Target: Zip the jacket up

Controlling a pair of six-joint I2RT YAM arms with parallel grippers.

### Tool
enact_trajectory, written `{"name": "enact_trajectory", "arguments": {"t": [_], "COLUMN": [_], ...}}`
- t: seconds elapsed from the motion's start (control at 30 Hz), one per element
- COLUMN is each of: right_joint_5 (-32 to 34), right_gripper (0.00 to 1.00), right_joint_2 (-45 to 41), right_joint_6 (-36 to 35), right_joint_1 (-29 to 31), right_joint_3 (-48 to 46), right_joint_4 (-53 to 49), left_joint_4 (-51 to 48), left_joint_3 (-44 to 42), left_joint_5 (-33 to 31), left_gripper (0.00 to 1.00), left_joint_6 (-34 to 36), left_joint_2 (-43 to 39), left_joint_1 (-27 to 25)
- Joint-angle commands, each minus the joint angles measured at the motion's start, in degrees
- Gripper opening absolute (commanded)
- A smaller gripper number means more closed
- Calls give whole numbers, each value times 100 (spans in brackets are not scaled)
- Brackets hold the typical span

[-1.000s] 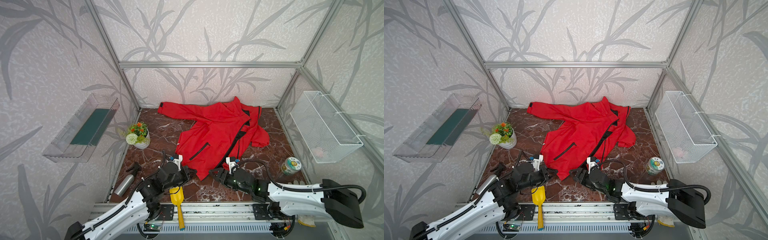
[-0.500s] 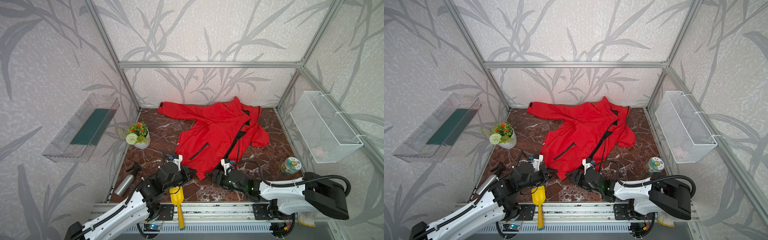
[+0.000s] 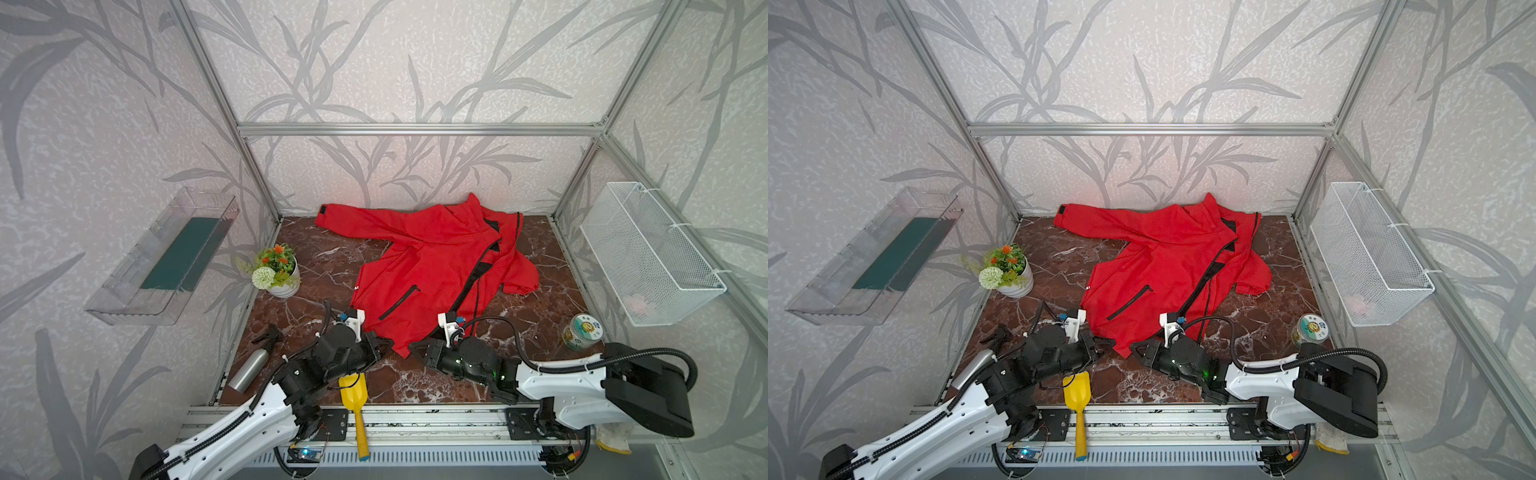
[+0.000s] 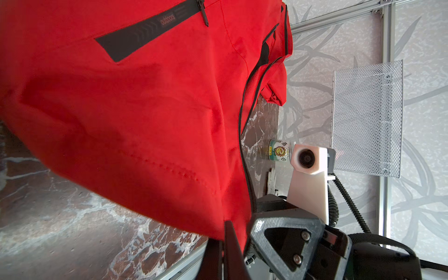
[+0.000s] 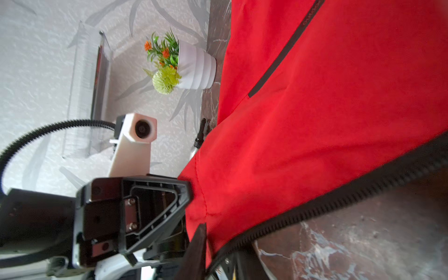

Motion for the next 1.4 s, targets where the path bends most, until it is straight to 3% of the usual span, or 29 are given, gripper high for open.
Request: {"name": "enact_trajectory", "arguments": {"t": [0.0, 0.1, 0.6, 1.37], "right_joint_5": [180, 197, 408, -174], "right_gripper": [7, 0, 0, 0], "right_joint_2": [-134, -291, -1003, 99], "right_joint_6": [-84, -141, -468, -603], "right_joint_1": [39, 39, 35, -207], "right_joint_3": [-40, -25, -96, 470], "right_joint_4": [81, -87, -298, 491], "left_joint_4": [-77, -20, 25, 170], "left_joint_3": [77, 38, 11, 191], "left_joint_5": [-2, 33, 38, 145], "left_gripper": [0, 0, 0, 0], "left_joint_6": [22, 16, -19, 44], "left_joint_2": [-24, 10, 23, 183], "left_joint_1": [-2, -3, -9, -1]}}
